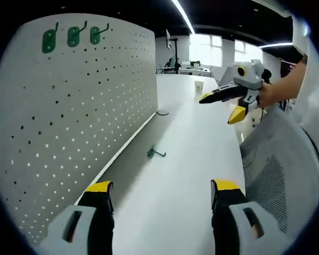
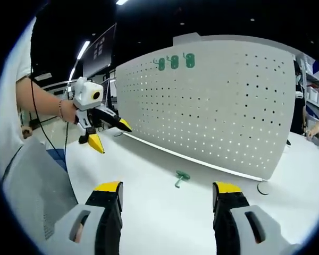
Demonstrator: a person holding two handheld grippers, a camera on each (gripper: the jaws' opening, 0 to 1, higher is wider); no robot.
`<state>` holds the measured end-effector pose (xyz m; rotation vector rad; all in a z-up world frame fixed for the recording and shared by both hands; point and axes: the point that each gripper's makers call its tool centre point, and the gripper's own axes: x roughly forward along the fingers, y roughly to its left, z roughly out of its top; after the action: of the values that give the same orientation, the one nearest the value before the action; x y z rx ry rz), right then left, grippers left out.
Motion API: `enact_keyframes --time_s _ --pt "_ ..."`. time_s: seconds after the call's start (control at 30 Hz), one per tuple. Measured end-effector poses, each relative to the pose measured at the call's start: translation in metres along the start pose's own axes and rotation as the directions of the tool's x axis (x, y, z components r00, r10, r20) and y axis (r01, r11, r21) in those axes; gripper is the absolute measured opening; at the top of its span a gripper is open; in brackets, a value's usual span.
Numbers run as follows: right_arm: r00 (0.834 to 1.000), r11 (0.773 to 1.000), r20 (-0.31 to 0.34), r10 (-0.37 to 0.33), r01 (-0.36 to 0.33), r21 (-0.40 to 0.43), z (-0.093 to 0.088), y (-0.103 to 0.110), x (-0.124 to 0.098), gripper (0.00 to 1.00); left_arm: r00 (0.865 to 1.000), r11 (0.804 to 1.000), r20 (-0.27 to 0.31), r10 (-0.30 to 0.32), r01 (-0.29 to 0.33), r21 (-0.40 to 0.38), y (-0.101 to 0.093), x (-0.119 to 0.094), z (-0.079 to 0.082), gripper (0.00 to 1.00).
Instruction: Insert the hook assembly into the mounting plate slot until the hook locks in place.
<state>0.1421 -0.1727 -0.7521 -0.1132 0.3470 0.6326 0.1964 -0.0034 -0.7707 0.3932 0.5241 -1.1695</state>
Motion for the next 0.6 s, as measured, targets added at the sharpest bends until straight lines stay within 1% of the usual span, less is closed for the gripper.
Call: enact_keyframes --time_s 0.1,0.3,0.33,0.4,0.6 --pt "1.000 1.000 -0.005 -0.004 0.004 -0.002 -0.001 0.001 -0.001 0.66 1.000 1.000 -0.012 -0.019 0.019 0.019 0.002 0.007 0.004 0.77" --pt "1.000 1.000 -0.009 -0.006 0.006 0.000 -0.002 0.002 -0.001 0.67 0.999 0.998 -0.035 -0.037 0.039 0.042 0.007 0.021 0.009 0.77" --pt "1.000 1.000 -0.010 -0.006 0.006 0.001 -0.002 0.002 -0.002 0.67 0.998 0.998 -0.042 -0.044 0.046 0.050 0.008 0.023 0.009 0.77" --pt "1.000 1.000 -0.015 -0.008 0.008 0.000 -0.003 0.002 -0.002 0.67 0.996 0.995 -0.077 -0.047 0.053 0.082 0.011 0.028 0.007 0.77" --pt "1.000 1.000 -0.018 -0.017 0.017 0.002 -0.001 -0.001 -0.004 0.67 0.993 0.992 -0.100 -0.062 0.072 0.105 0.018 0.045 0.010 0.77"
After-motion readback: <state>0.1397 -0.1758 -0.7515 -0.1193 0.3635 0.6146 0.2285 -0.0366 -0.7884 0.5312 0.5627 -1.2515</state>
